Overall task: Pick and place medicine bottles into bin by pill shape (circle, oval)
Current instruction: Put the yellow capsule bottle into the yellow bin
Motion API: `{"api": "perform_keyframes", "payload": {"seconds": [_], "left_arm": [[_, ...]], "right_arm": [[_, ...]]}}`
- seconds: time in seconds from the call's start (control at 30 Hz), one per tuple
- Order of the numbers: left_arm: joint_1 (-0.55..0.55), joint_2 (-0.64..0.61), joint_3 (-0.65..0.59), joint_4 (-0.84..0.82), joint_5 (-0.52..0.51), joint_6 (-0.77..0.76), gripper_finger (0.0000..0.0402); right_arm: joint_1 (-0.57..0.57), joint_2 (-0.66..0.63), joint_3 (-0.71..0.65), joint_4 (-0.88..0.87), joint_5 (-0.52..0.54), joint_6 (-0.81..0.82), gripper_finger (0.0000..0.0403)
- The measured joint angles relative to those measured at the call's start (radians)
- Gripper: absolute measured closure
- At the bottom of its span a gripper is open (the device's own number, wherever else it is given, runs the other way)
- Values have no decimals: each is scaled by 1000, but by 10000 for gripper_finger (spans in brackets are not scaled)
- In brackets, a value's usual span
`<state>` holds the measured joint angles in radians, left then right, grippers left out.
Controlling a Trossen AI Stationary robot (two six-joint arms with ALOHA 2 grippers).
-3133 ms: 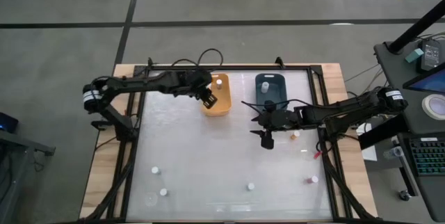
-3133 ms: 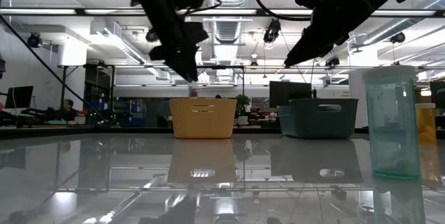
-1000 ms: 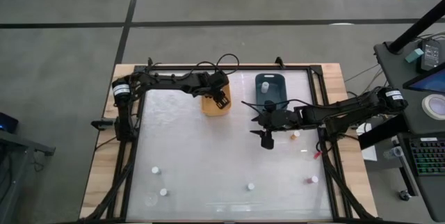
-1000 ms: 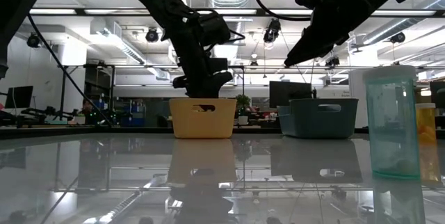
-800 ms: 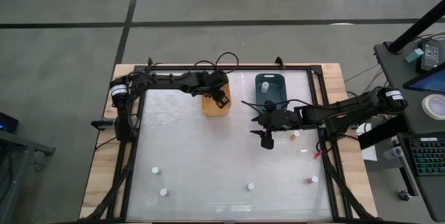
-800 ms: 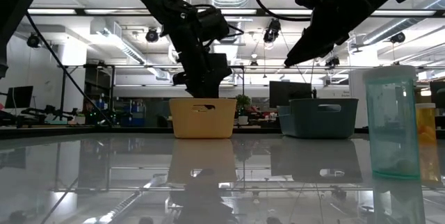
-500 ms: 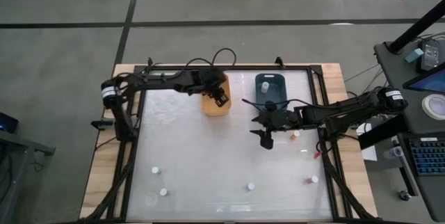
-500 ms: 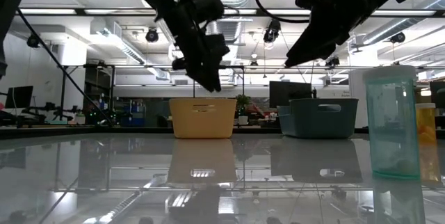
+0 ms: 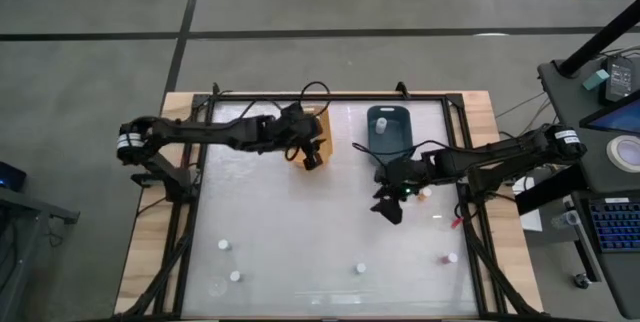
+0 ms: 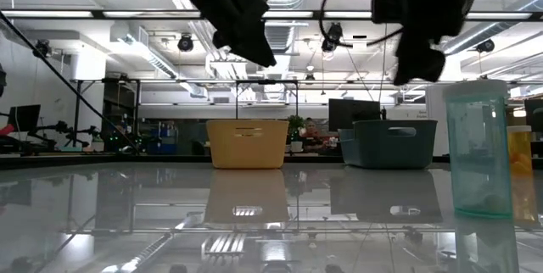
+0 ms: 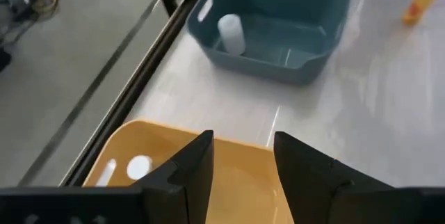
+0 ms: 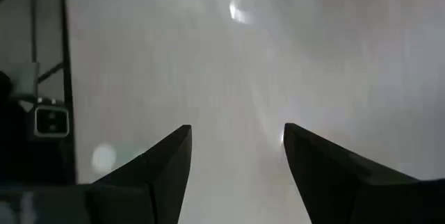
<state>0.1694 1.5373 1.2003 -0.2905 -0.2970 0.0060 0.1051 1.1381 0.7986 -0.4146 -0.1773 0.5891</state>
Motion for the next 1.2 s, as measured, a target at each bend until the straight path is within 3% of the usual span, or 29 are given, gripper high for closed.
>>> {"api": "perform_keyframes", "payload": {"seconds": [0.13,0.27,0.6,1.2], "left_arm": [[-12,-46,-59,62,-8,11,266],[-12,-83,-102,71,-32,11,266],[-12,-166,-204,129,-105,11,266],[-12,-203,-265,177,-105,27,266]], "right_arm": [[0,0,76,-306,6,116,184],[0,0,128,-561,83,178,184],[-3,0,108,-806,123,360,184],[-8,0,-43,-725,155,406,184]]}}
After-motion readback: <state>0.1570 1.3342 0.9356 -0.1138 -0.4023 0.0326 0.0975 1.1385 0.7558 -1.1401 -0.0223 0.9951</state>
